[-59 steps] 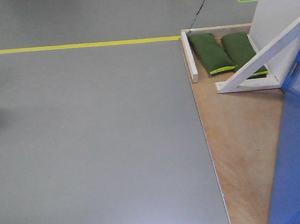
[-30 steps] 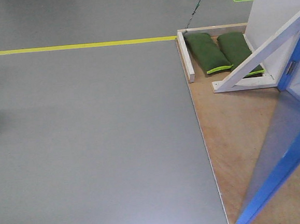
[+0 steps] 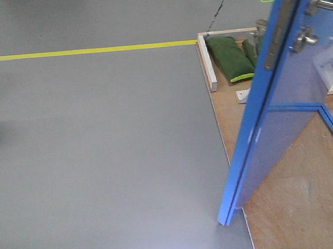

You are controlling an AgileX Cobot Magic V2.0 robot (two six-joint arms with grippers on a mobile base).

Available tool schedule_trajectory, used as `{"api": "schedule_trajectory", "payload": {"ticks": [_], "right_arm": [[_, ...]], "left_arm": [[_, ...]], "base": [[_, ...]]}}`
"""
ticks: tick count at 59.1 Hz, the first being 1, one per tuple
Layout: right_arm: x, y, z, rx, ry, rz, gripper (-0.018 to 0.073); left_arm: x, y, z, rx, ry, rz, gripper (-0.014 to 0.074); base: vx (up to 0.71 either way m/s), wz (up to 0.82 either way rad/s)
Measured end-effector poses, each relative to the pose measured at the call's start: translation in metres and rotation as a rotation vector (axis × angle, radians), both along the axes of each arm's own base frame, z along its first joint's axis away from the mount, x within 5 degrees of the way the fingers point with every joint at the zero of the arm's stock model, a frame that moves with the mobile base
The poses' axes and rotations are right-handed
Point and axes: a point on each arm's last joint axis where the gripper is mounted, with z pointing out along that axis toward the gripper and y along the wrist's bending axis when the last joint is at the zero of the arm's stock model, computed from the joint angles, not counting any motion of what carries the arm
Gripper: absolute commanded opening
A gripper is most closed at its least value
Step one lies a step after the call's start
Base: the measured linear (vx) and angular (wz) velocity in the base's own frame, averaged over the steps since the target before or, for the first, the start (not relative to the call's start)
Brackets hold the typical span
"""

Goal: Move to blue door and open it

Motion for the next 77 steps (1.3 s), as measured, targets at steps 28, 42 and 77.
{"api": "schedule_trajectory", "payload": {"ticks": [28, 42, 77], "right_arm": [[0.066, 0.025, -0.014, -0.001, -0.019, 0.057, -0.0001], [0.084, 0.034, -0.003, -0.006, -0.045, 0.104, -0.0001], [0.093, 0.053, -0.007, -0.009, -0.061, 0.128, -0.0001]], "left_arm": [[0.0, 0.0, 0.0, 0.0, 0.0, 0.0, 0.0073], [0.0, 0.0, 0.0, 0.0, 0.0, 0.0, 0.0073], [0.0, 0.0, 0.0, 0.0, 0.0, 0.0, 0.0073]], "base": [[0.0, 0.0], [0.0, 0.0], [0.0, 0.0]]}}
